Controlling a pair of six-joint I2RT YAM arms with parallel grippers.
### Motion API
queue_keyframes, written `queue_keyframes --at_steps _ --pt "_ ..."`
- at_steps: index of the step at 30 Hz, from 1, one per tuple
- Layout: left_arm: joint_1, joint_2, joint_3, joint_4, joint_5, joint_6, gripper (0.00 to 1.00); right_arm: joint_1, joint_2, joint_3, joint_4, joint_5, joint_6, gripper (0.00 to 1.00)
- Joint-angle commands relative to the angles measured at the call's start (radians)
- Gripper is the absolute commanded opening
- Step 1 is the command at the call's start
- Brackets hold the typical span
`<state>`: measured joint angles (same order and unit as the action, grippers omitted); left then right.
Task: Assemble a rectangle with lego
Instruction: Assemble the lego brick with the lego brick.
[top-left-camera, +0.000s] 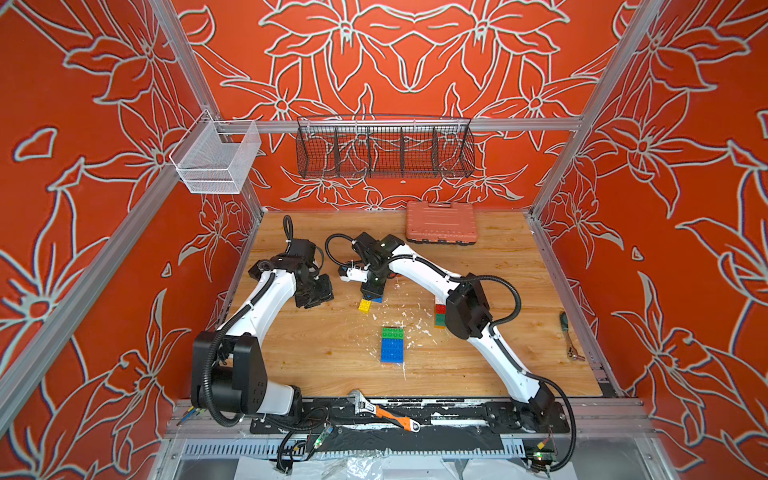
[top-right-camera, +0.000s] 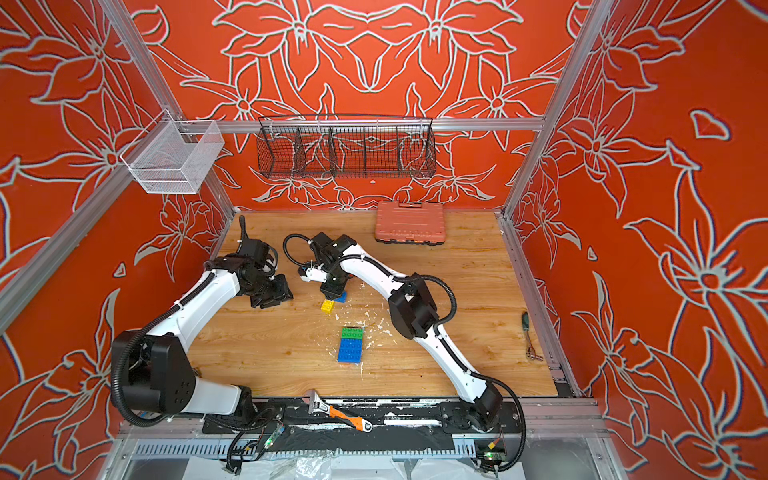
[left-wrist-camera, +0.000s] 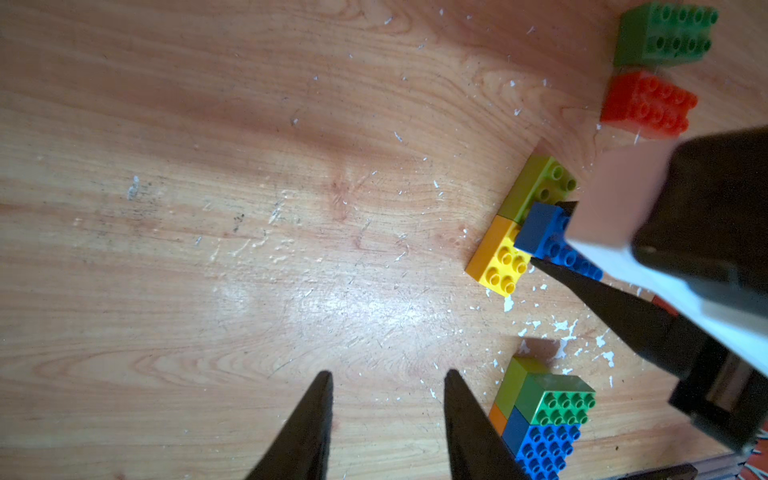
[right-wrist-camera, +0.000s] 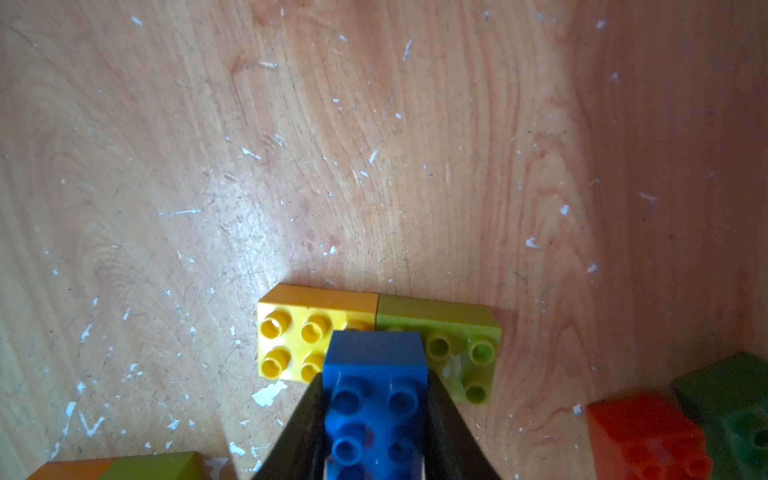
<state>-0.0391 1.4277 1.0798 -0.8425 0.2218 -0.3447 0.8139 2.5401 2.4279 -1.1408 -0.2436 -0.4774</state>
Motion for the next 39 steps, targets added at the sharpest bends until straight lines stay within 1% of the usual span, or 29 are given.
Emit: queue_keyframes --at_steps 1,18,30,39 --pt "0.005 -0.016 -0.008 -0.002 0.001 -0.006 0.43 0.009 0.02 0.036 -0.026 -0.005 0.008 0.13" --pt "0.004 -0.013 -0.008 -0.005 0.008 -0.004 0.43 0.008 0.045 0.043 -0.037 -0.021 0.007 0.09" --pt "0.004 -0.012 -0.007 -0.007 0.008 -0.001 0.43 0.007 0.057 0.053 -0.063 -0.013 0.043 0.08" --pt "0.005 -0.006 -0.006 -0.004 0.013 -0.003 0.43 0.007 0.057 0.047 -0.079 0.003 0.04 0.07"
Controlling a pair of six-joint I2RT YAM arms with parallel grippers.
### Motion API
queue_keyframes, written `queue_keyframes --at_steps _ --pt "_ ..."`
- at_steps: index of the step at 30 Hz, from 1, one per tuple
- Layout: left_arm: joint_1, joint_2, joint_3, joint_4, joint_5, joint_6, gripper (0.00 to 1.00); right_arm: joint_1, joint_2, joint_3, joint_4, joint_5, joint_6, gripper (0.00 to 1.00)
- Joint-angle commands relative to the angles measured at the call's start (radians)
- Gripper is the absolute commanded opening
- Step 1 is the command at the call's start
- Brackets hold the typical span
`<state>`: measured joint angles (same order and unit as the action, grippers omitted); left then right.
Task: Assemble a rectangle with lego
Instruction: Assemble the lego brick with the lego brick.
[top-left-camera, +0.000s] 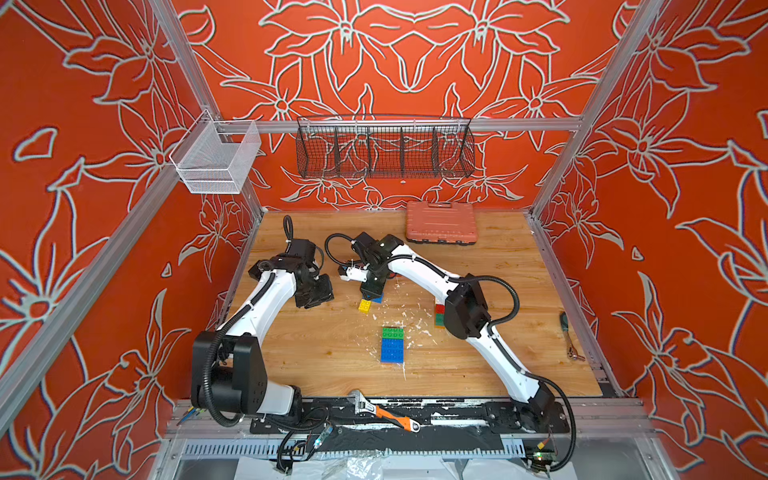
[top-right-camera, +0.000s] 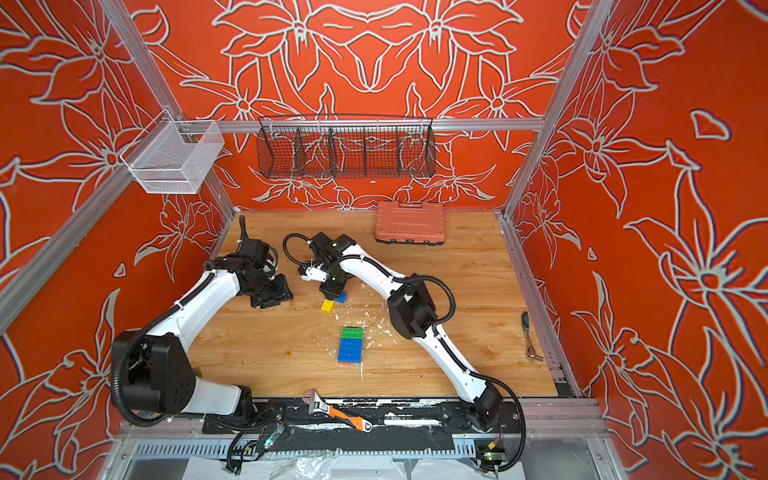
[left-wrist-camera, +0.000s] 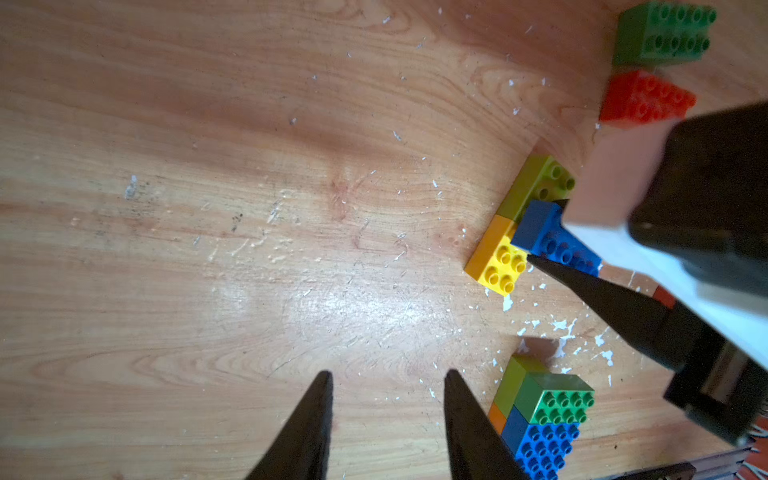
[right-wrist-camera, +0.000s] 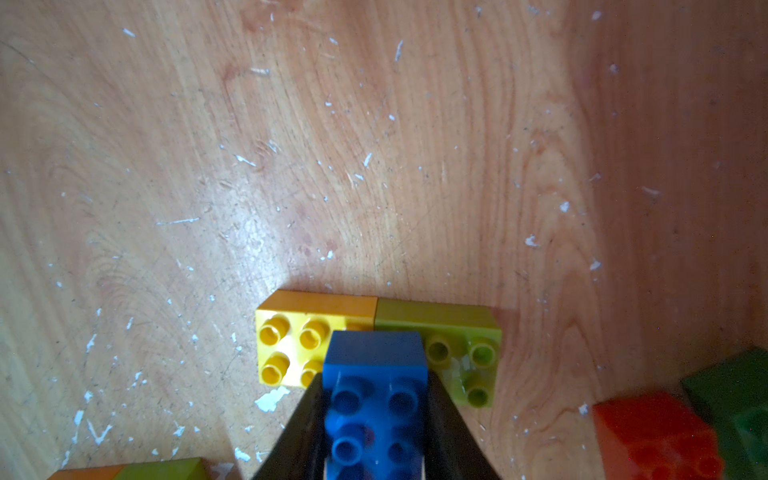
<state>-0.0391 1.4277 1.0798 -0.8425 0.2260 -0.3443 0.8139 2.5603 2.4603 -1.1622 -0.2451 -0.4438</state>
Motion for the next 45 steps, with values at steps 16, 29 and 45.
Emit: queue_keyframes --at_steps 16,29,45 --pt "0.004 -0.006 -0.006 -0.004 0.009 -0.003 0.43 0.01 0.033 -0.007 -0.057 0.01 0.013 0.06" --pt "0.004 0.001 -0.004 -0.007 0.012 -0.002 0.43 0.013 0.041 -0.004 -0.046 0.017 0.059 0.04" --pt "0.004 0.003 -0.004 -0.009 0.013 -0.001 0.43 0.011 0.066 0.032 -0.035 0.075 0.024 0.03"
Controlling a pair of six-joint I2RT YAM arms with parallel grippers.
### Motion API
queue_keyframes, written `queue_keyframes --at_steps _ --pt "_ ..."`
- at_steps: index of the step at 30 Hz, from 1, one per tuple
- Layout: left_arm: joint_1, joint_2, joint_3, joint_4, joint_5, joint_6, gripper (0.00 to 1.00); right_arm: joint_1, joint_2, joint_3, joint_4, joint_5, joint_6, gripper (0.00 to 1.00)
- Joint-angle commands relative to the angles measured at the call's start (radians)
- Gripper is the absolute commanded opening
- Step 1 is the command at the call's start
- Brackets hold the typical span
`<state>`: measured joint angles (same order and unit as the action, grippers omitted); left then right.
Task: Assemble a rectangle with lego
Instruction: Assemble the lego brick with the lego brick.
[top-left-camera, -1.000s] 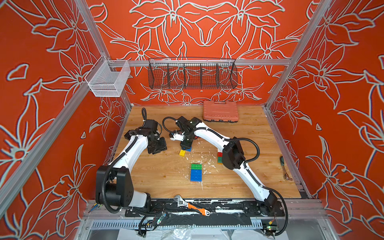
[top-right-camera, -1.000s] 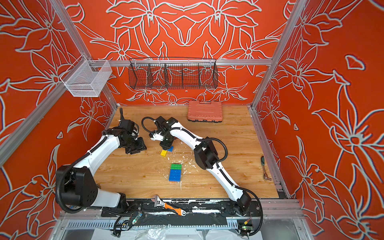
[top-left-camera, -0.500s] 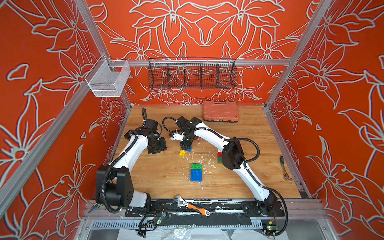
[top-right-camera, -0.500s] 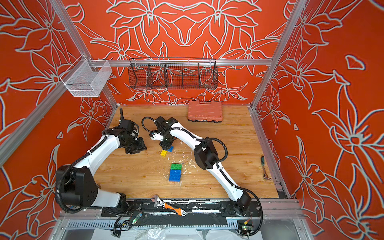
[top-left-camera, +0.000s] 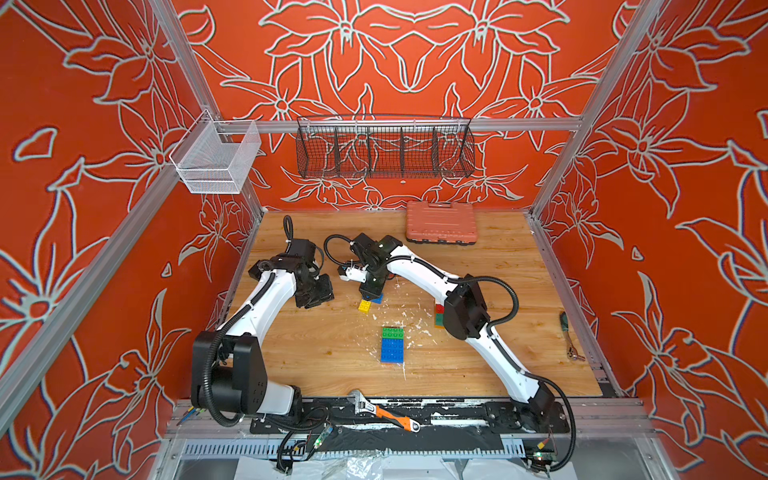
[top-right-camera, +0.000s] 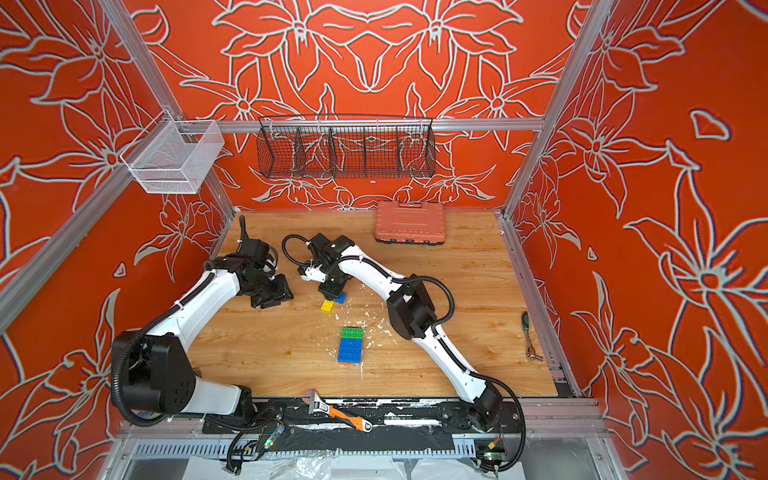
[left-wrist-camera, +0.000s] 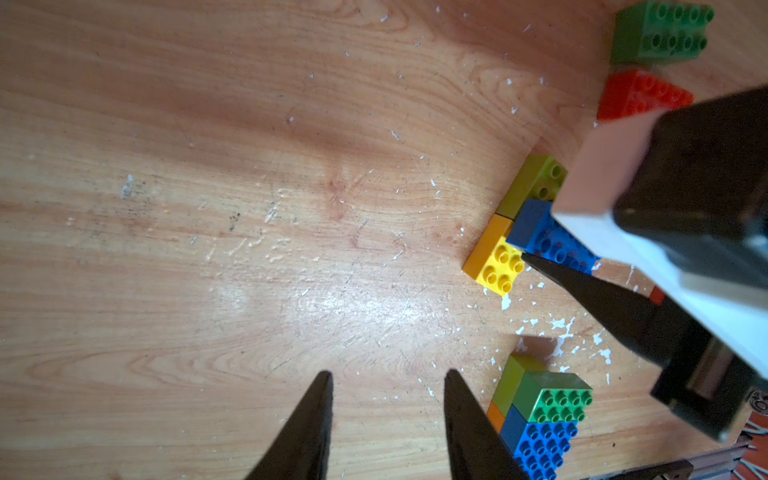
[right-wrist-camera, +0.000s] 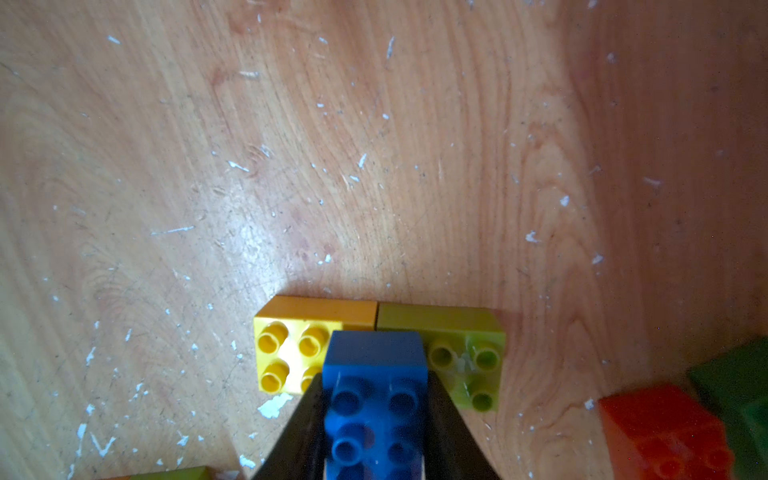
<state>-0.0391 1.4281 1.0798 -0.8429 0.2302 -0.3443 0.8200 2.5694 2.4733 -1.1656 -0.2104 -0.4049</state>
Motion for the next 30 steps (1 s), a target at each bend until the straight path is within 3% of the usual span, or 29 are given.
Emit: queue_keyframes --at_steps 1,22,30 --pt "0.004 0.002 -0.004 -0.009 0.008 0.0 0.43 0.005 0.06 0.023 -0.038 0.042 -0.018 0.02" --pt "0.004 0.004 -0.009 -0.001 0.02 -0.004 0.43 -0.024 0.064 -0.107 -0.145 0.009 -0.078 0.0" --pt "0.004 0.009 -0.015 0.005 0.028 -0.013 0.42 -0.022 0.14 -0.055 -0.22 -0.053 -0.062 0.0"
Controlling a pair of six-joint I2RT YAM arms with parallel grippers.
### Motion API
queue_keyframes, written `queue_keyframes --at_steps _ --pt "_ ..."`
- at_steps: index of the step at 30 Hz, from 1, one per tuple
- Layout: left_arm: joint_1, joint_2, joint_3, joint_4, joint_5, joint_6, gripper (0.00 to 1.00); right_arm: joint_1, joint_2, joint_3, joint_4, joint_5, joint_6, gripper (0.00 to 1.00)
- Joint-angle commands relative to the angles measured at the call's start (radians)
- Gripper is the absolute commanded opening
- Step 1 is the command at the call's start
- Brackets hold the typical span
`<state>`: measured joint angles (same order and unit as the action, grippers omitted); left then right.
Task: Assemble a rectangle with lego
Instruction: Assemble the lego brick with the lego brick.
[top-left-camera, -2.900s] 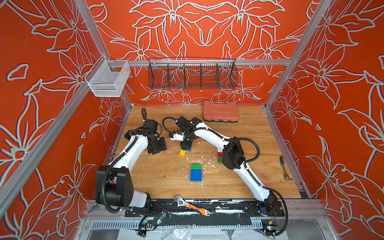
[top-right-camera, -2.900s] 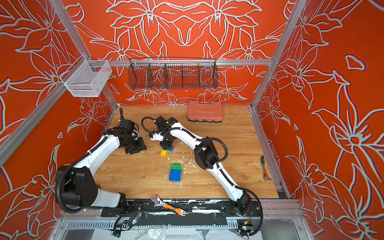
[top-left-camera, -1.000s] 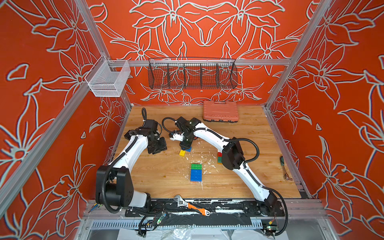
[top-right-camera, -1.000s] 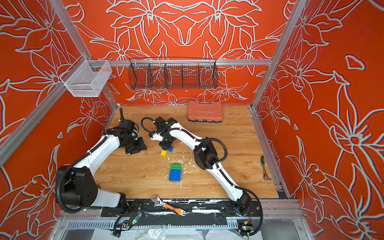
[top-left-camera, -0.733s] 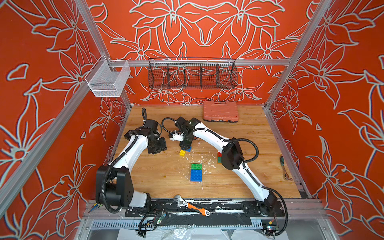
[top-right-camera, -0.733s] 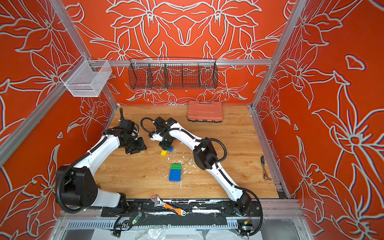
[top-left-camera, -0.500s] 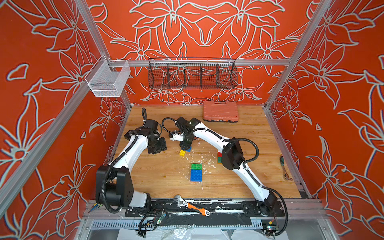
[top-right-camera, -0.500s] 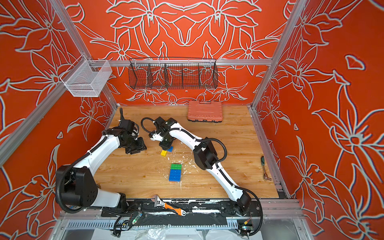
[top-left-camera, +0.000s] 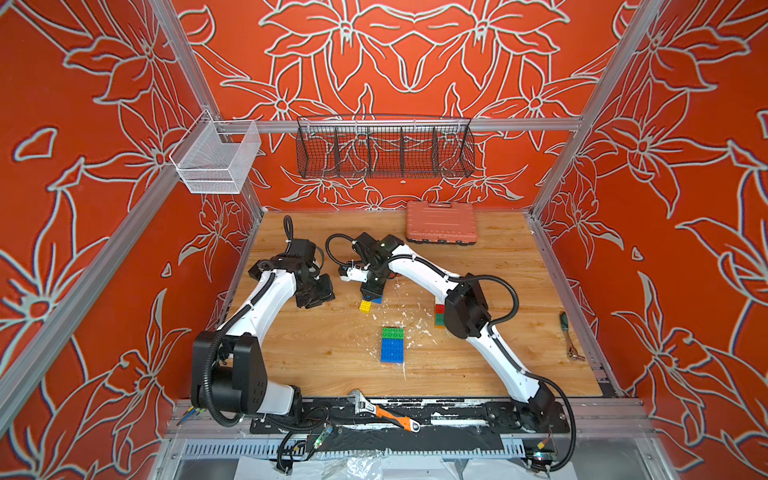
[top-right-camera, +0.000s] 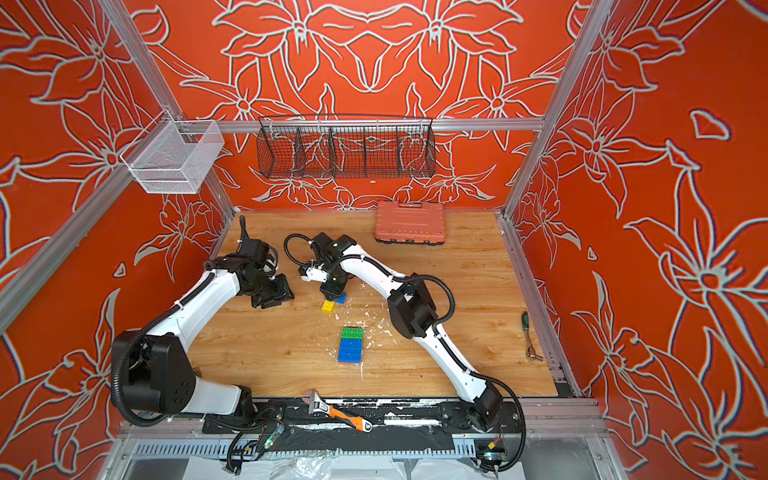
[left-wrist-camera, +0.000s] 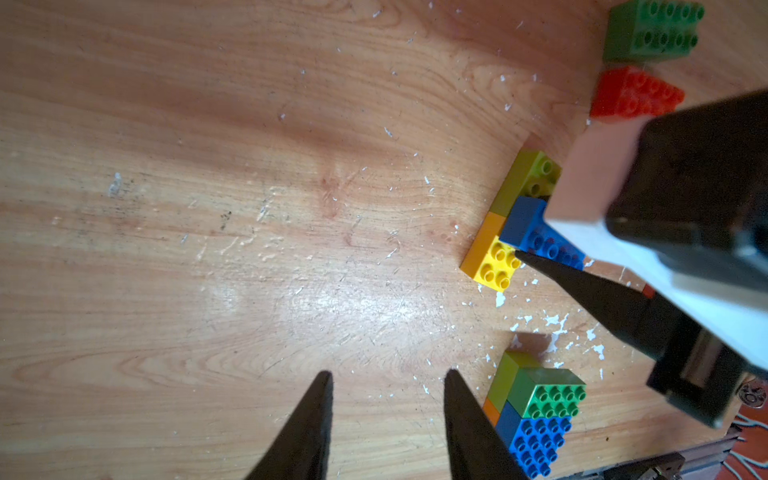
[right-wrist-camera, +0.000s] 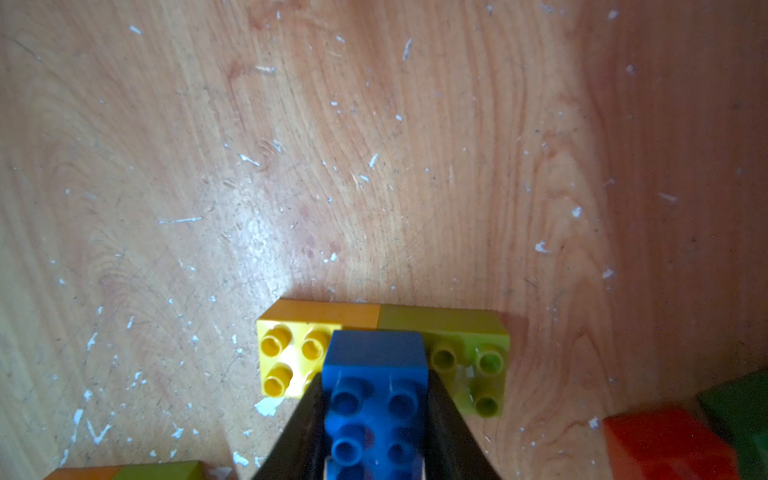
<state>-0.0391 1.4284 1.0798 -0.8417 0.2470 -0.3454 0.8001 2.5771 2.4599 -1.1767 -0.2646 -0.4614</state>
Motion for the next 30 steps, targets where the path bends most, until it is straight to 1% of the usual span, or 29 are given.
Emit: queue_keyframes --at_steps 1,6,8,12,19,25,30 --pt "0.004 0.005 -0.018 0.006 0.012 -0.013 0.42 0.001 0.137 -0.041 -0.211 0.008 -0.005 0.0" --pt "0.004 -0.004 -0.036 0.016 0.023 -0.024 0.43 0.01 0.121 -0.064 -0.202 0.079 -0.011 0.0" --pt "0.004 -0.007 -0.042 0.021 0.026 -0.031 0.43 0.026 0.101 -0.068 -0.193 0.13 -0.015 0.0" --pt "0.004 -0.02 -0.058 0.027 0.038 -0.052 0.42 0.057 0.066 -0.07 -0.173 0.182 -0.023 0.0" --pt "0.004 -0.071 -0.094 0.038 0.046 -0.077 0.41 0.066 0.099 -0.021 -0.19 0.141 -0.016 0.0" --pt "0.003 -0.083 -0.107 0.042 0.054 -0.081 0.41 0.057 0.078 -0.01 -0.193 0.055 -0.027 0.0" --pt "0.004 -0.088 -0.113 0.047 0.055 -0.084 0.41 0.053 0.09 -0.057 -0.18 0.131 -0.042 0.0"
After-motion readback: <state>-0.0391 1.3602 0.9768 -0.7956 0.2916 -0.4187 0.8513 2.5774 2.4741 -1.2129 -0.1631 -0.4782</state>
